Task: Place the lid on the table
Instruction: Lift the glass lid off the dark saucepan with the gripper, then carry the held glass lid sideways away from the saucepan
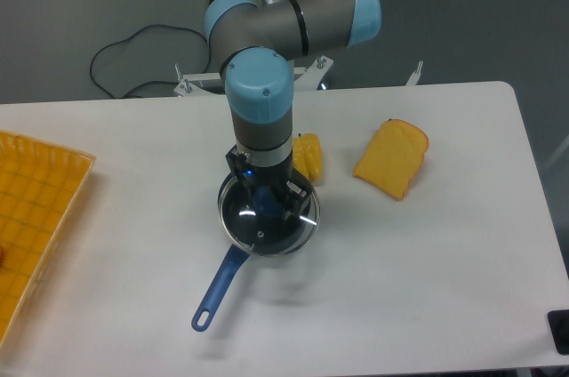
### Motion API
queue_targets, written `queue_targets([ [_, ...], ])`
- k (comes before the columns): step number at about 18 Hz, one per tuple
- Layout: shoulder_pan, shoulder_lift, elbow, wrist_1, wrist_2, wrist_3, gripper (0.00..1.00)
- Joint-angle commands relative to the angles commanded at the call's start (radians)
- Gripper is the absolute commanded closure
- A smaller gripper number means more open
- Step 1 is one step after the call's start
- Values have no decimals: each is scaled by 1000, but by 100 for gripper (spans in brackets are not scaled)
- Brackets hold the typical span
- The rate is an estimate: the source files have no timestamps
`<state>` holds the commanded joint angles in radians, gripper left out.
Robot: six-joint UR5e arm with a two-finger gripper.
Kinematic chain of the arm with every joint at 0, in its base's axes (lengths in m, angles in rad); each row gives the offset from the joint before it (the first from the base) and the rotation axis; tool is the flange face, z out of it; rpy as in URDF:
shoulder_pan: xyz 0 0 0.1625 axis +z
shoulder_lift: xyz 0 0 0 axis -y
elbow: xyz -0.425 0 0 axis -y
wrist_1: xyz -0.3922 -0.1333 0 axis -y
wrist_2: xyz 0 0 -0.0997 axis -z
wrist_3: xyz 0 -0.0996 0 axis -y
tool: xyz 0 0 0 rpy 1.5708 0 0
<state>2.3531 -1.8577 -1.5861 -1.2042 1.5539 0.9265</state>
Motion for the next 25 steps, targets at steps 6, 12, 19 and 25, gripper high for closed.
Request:
queue_targets([
  [6, 2, 2, -3, 0, -3, 0, 59],
  [12, 9, 2, -3, 0, -11, 0, 59],
  [19, 46, 3, 5, 2, -15, 2, 59],
  [25, 89, -9, 20, 9, -11, 9, 59],
])
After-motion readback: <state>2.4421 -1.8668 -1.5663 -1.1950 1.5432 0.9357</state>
